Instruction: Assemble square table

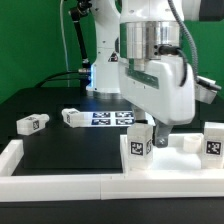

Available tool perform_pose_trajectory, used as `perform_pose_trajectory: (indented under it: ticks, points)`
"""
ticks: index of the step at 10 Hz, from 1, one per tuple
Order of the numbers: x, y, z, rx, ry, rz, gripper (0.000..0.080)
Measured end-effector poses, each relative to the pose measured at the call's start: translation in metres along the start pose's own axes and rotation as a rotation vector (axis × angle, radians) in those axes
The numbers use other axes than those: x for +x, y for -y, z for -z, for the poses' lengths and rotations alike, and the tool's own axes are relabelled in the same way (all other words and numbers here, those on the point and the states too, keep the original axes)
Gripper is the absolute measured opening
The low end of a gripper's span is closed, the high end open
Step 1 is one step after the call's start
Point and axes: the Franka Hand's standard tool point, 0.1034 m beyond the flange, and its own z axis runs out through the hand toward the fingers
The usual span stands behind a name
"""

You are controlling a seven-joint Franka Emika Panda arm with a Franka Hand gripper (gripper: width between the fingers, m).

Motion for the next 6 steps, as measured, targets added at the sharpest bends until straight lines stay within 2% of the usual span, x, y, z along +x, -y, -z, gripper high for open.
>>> perform_pose_trajectory:
  ticks: [1, 2, 4, 5, 6]
  points:
    - [0.0010, -0.0005, -0.0004, 0.000, -0.002, 0.051, 0.0649]
    - [0.0067, -0.0018, -0.0023, 0.013, -0.027, 0.224, 0.0649]
    - [0.0074, -0.0005, -0.0077, 0.006, -0.076, 0.440, 0.0649]
    - [0.0073, -0.0002, -0.0075, 0.007, -0.076, 0.443, 0.0649]
    - [0.0080, -0.0005, -0.0077, 0.007, -0.076, 0.417, 0.0554]
